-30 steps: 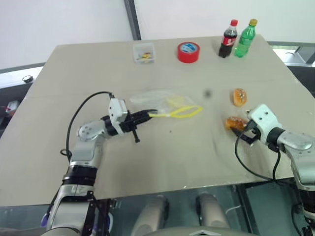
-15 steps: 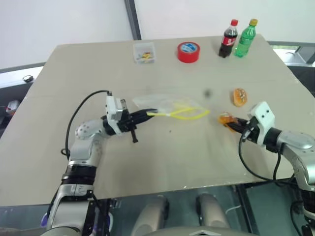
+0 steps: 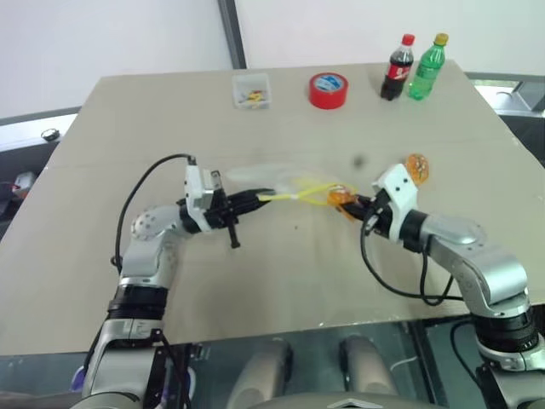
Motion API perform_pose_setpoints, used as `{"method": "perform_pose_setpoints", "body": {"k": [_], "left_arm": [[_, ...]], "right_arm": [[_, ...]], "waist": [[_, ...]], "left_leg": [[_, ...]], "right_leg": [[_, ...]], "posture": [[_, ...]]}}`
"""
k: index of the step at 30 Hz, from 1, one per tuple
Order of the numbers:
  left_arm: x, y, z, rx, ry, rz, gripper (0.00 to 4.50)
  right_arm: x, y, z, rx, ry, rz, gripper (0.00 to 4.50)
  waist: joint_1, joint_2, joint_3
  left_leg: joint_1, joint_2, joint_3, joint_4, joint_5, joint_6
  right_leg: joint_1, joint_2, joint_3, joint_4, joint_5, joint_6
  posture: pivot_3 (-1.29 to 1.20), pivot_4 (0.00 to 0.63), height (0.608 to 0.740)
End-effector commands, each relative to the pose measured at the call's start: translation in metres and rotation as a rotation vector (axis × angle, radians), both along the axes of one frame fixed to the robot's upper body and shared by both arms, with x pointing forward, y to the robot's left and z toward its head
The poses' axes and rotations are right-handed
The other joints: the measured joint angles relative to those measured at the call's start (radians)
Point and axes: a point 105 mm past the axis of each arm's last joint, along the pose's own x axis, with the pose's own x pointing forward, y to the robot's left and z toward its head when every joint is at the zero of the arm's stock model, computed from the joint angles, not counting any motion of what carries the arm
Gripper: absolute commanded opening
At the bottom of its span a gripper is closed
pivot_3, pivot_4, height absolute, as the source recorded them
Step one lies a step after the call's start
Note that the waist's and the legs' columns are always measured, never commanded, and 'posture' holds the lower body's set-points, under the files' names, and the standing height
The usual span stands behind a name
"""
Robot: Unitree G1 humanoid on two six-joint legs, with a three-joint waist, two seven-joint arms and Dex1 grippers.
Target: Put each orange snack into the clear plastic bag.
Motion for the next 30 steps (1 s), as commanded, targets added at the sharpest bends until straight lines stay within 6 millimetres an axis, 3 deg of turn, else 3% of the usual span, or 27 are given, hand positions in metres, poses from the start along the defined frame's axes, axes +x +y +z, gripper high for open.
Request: {"method": "perform_pose_setpoints", "body": {"k": [1,8,15,25,30], "left_arm": [[-0.008,-0.002,0.001,0.047,-0.033,-0.03,0.0],[-0.01,0.004,-0.009,0.123,-0.04,-0.032,0.0],[-0.017,0.0,-0.015,0.171,-0.059,-0.086,0.0],[-0.021,-0.003,-0.02,0.199,-0.086,-0.114,0.0],[-0.023,-0.002,-0.023,0.209,-0.092,-0.118,0.0]], "right_arm": [[0.003,0.008,0.01,0.044,-0.021,0.007,0.06],[0.001,0.014,0.011,0.177,0.076,0.055,0.06],[0.004,0.015,0.007,0.387,0.299,0.061,0.06],[0.007,0.045,-0.014,0.451,0.472,0.065,0.06],[0.017,0.056,0.004,0.717,0.598,0.049,0.06]], "waist": [[0.0,0.0,0.0],[0.001,0.0,0.0],[0.0,0.0,0.0],[-0.002,0.0,0.0],[-0.005,0.001,0.0]], "left_leg": [[0.0,0.0,0.0,0.0,0.0,0.0],[0.0,0.0,0.0,0.0,0.0,0.0],[0.0,0.0,-0.001,0.0,0.0,0.0],[0.0,0.0,0.0,-0.001,0.0,0.0],[0.0,0.0,0.0,-0.001,0.0,0.0]], "right_leg": [[0.0,0.0,0.0,0.0,0.0,0.0],[0.0,0.0,0.0,0.0,0.0,0.0],[0.0,0.0,0.0,0.0,0.0,0.0],[-0.001,0.0,0.0,0.0,0.0,0.0],[-0.001,0.001,0.0,0.001,0.0,0.0]], "posture": [[0.0,0.15,0.74],[0.0,0.15,0.74],[0.0,0.15,0.74],[0.0,0.15,0.74],[0.0,0.15,0.74]]}}
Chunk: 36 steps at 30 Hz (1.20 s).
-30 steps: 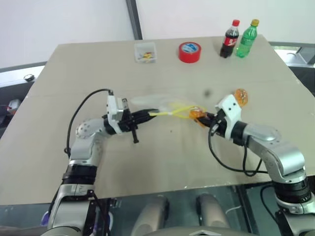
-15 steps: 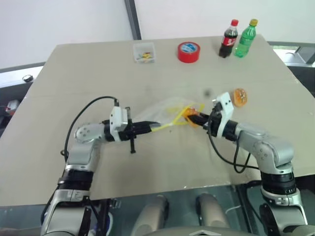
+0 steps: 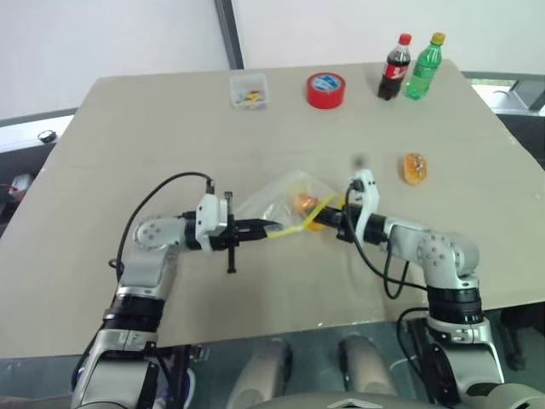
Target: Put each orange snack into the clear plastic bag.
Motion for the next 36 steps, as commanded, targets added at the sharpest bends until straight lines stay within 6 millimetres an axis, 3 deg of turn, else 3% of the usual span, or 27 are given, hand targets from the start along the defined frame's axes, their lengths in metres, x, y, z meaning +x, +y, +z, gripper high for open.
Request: {"method": "perform_pose_setpoints", "body": {"k": [1,4,7,10,13,15,20,22,23,24,28,36], "left_arm": [[-0.004,0.0,0.002,0.008,-0.035,-0.013,0.0],[-0.004,-0.001,0.002,0.004,-0.041,-0.013,0.0],[-0.003,-0.001,0.002,0.004,-0.044,-0.013,0.0],[-0.001,-0.001,0.003,-0.004,-0.048,0.004,0.0],[0.004,-0.001,0.003,-0.007,-0.057,0.024,0.0],[0.006,0.0,0.001,0.003,-0.064,0.029,0.0],[0.008,-0.003,-0.003,0.014,-0.078,0.027,0.0],[0.008,-0.004,-0.005,0.02,-0.085,0.022,0.0],[0.008,-0.004,-0.006,0.018,-0.086,0.022,0.0],[0.008,-0.004,-0.006,0.014,-0.086,0.026,0.0],[0.01,-0.002,-0.006,-0.004,-0.085,0.058,0.0],[0.026,0.002,-0.002,-0.05,-0.097,0.185,0.0]], "right_arm": [[0.008,0.005,0.022,0.155,0.052,-0.03,0.06],[0.018,0.007,0.02,0.239,0.149,-0.084,0.06],[0.023,0.007,0.017,0.192,0.136,-0.134,0.06],[0.026,0.004,0.014,-0.022,-0.073,-0.176,0.06],[0.008,0.015,0.016,-0.188,-0.34,-0.063,0.06],[-0.002,0.021,0.017,-0.203,-0.41,0.002,0.06],[-0.007,0.03,0.016,-0.232,-0.476,0.06,0.06],[-0.003,0.033,0.017,-0.222,-0.471,0.058,1.04],[-0.001,0.033,0.018,-0.217,-0.457,0.044,1.29],[0.001,0.034,0.018,-0.214,-0.452,0.037,1.89],[0.005,0.022,0.014,-0.329,-0.496,0.005,3.77],[-0.019,-0.02,0.023,-0.378,-0.536,0.06,3.77]], "waist": [[0.0,0.0,0.0],[0.002,0.0,0.0],[0.002,0.001,0.0],[-0.008,0.001,0.0],[-0.018,0.002,0.0],[-0.026,0.001,0.0],[-0.026,0.001,0.0],[-0.023,0.001,0.0],[-0.023,0.001,0.0],[-0.023,0.001,0.0],[-0.019,0.001,0.0],[-0.002,0.001,0.0]], "left_leg": [[0.0,0.0,0.0,0.0,0.0,0.0],[0.0,0.0,0.0,0.0,0.0,0.0],[0.0,-0.001,0.0,0.0,0.0,0.0],[0.0,0.0,0.001,0.0,0.0,0.0],[0.0,0.0,0.001,0.0,0.0,0.0],[-0.001,0.0,0.001,0.0,0.0,0.0],[0.0,0.0,0.001,0.0,0.0,0.0],[0.0,0.0,0.001,0.0,0.0,0.0],[0.0,0.0,0.001,0.0,0.0,0.0],[0.0,0.0,0.001,0.0,0.0,0.0],[0.0,0.0,0.0,0.0,0.0,0.0],[-0.001,0.0,0.0,0.0,0.0,0.0]], "right_leg": [[0.0,0.0,0.0,0.0,0.0,0.0],[0.0,0.0,0.0,0.0,0.0,0.0],[0.0,0.0,0.0,0.0,0.0,0.0],[-0.001,0.0,0.0,0.0,0.0,0.0],[-0.002,0.0,0.0,0.0,0.0,0.0],[-0.001,0.0,0.001,0.0,0.0,0.0],[-0.001,0.001,0.001,0.001,0.0,0.0],[-0.001,0.001,0.001,0.001,0.0,0.0],[-0.001,0.0,0.001,0.001,0.0,0.0],[-0.001,0.0,0.001,0.001,0.0,0.0],[-0.001,0.0,0.0,0.0,0.0,0.0],[-0.001,0.0,0.0,-0.001,0.0,0.0]], "posture": [[0.0,0.15,0.74],[0.0,0.15,0.74],[0.0,0.15,0.74],[0.0,0.15,0.74],[0.0,0.15,0.74],[0.0,0.15,0.74],[0.0,0.15,0.74],[0.0,0.15,0.74],[0.0,0.15,0.74],[0.0,0.15,0.74],[0.0,0.15,0.74],[0.0,0.15,0.74]]}}
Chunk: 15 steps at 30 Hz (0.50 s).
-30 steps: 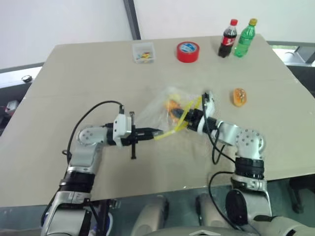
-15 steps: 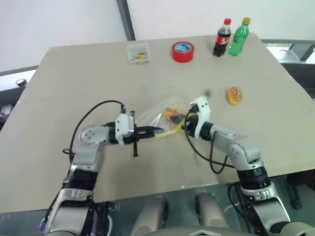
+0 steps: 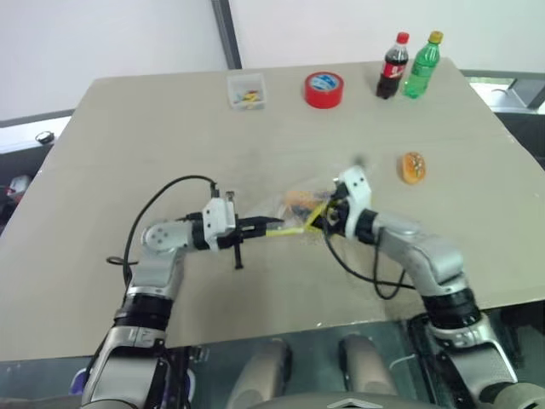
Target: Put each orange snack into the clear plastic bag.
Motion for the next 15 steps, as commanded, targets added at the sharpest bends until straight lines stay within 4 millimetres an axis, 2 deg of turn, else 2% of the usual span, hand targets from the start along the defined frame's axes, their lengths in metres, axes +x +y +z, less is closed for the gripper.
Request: {"method": "perform_pose_setpoints", "body": {"k": [1,6,9,12,15], "left_arm": [[0.01,0.001,0.009,-0.028,-0.048,0.067,0.0],[0.023,0.002,0.008,-0.023,-0.071,0.154,0.0],[0.033,0.006,0.01,-0.031,-0.076,0.221,0.0],[0.038,0.009,0.011,-0.036,-0.079,0.262,0.0],[0.041,0.011,0.015,-0.039,-0.095,0.281,0.0]], "right_arm": [[-0.015,-0.006,0.021,0.024,-0.067,0.062,3.77],[-0.018,-0.018,0.03,0.033,-0.107,0.053,3.77],[-0.016,-0.023,0.042,0.059,-0.152,0.03,4.37],[0.002,-0.042,0.06,0.077,-0.243,-0.124,4.45],[0.031,-0.078,0.067,0.016,-0.292,-0.368,4.45]], "waist": [[0.002,0.0,0.0],[0.005,0.0,0.0],[0.006,0.0,0.0],[0.007,-0.001,0.0],[0.007,-0.001,0.0]], "left_leg": [[0.0,0.0,0.0,0.0,0.0,0.0],[0.0,0.0,0.0,0.0,0.0,0.001],[0.0,0.0,0.0,0.0,0.0,0.0],[0.0,0.0,0.0,0.0,0.0,0.0],[0.0,0.0,0.0,0.0,0.0,0.0]], "right_leg": [[0.0,0.0,0.0,0.0,0.0,0.0],[0.001,0.0,0.0,0.0,0.0,0.0],[0.001,0.0,0.0,0.0,0.0,0.0],[0.001,0.0,0.0,0.0,0.0,0.0],[0.001,-0.001,0.0,0.0,0.0,0.0]], "posture": [[0.0,0.15,0.74],[0.0,0.15,0.74],[0.0,0.15,0.74],[0.0,0.15,0.74],[0.0,0.15,0.74]]}}
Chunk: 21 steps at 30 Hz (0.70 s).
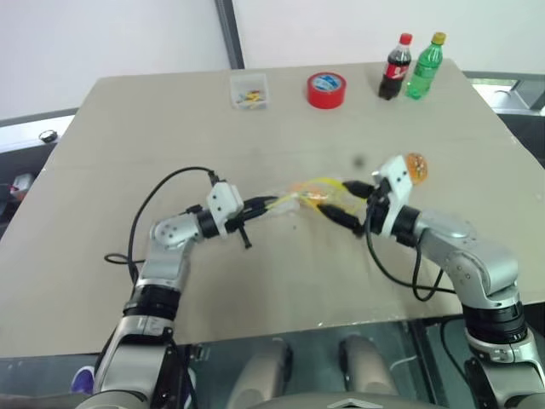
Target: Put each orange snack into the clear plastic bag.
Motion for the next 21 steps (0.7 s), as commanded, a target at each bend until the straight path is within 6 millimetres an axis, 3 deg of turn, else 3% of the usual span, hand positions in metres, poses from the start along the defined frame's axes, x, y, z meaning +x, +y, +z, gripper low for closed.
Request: {"method": "perform_pose_setpoints", "body": {"k": [1,5,7,11,17,21], "left_arm": [[0.004,0.006,0.015,-0.019,-0.062,0.041,0.0],[0.009,0.006,0.021,-0.028,-0.089,0.079,0.0],[0.008,0.003,0.023,-0.034,-0.094,0.077,0.0],[0.004,-0.001,0.024,-0.026,-0.107,0.056,0.0],[-0.003,-0.006,0.026,-0.031,-0.119,0.039,0.0],[-0.005,-0.008,0.029,-0.043,-0.128,0.041,0.0]], "right_arm": [[0.032,-0.047,0.02,-0.038,-0.099,-0.302,4.45],[0.064,-0.104,-0.002,-0.223,-0.079,-0.638,4.45],[0.073,-0.12,-0.011,-0.226,-0.053,-0.735,4.45],[0.084,-0.132,-0.024,-0.214,-0.023,-0.809,4.45],[0.093,-0.129,-0.034,-0.141,0.02,-0.775,4.45],[0.095,-0.127,-0.039,-0.131,0.034,-0.752,2.68]], "waist": [[0.001,0.0,0.0],[0.002,0.0,0.0],[0.001,0.0,0.0],[-0.008,0.0,0.0],[-0.004,0.0,0.0],[-0.005,0.0,0.0]], "left_leg": [[0.0,0.0,0.0,0.0,0.0,0.0],[0.0,0.0,0.0,0.0,0.0,0.0],[0.0,0.0,0.001,0.0,0.0,0.0],[0.0,0.0,0.002,0.0,0.0,0.0],[0.0,0.0,0.003,0.0,0.0,0.0],[0.0,0.0,0.003,0.0,0.0,0.0]], "right_leg": [[0.0,0.0,0.0,0.0,0.0,0.0],[0.0,0.0,0.0,0.0,0.0,0.0],[0.0,0.0,0.0,0.0,0.0,0.0],[-0.001,0.0,0.002,0.0,0.0,0.0],[-0.001,0.0,0.002,0.0,0.0,0.0],[-0.001,0.0,0.002,0.0,0.0,0.0]], "posture": [[0.0,0.15,0.74],[0.0,0.15,0.74],[0.0,0.15,0.74],[0.0,0.15,0.74],[0.0,0.15,0.74],[0.0,0.15,0.74]]}}
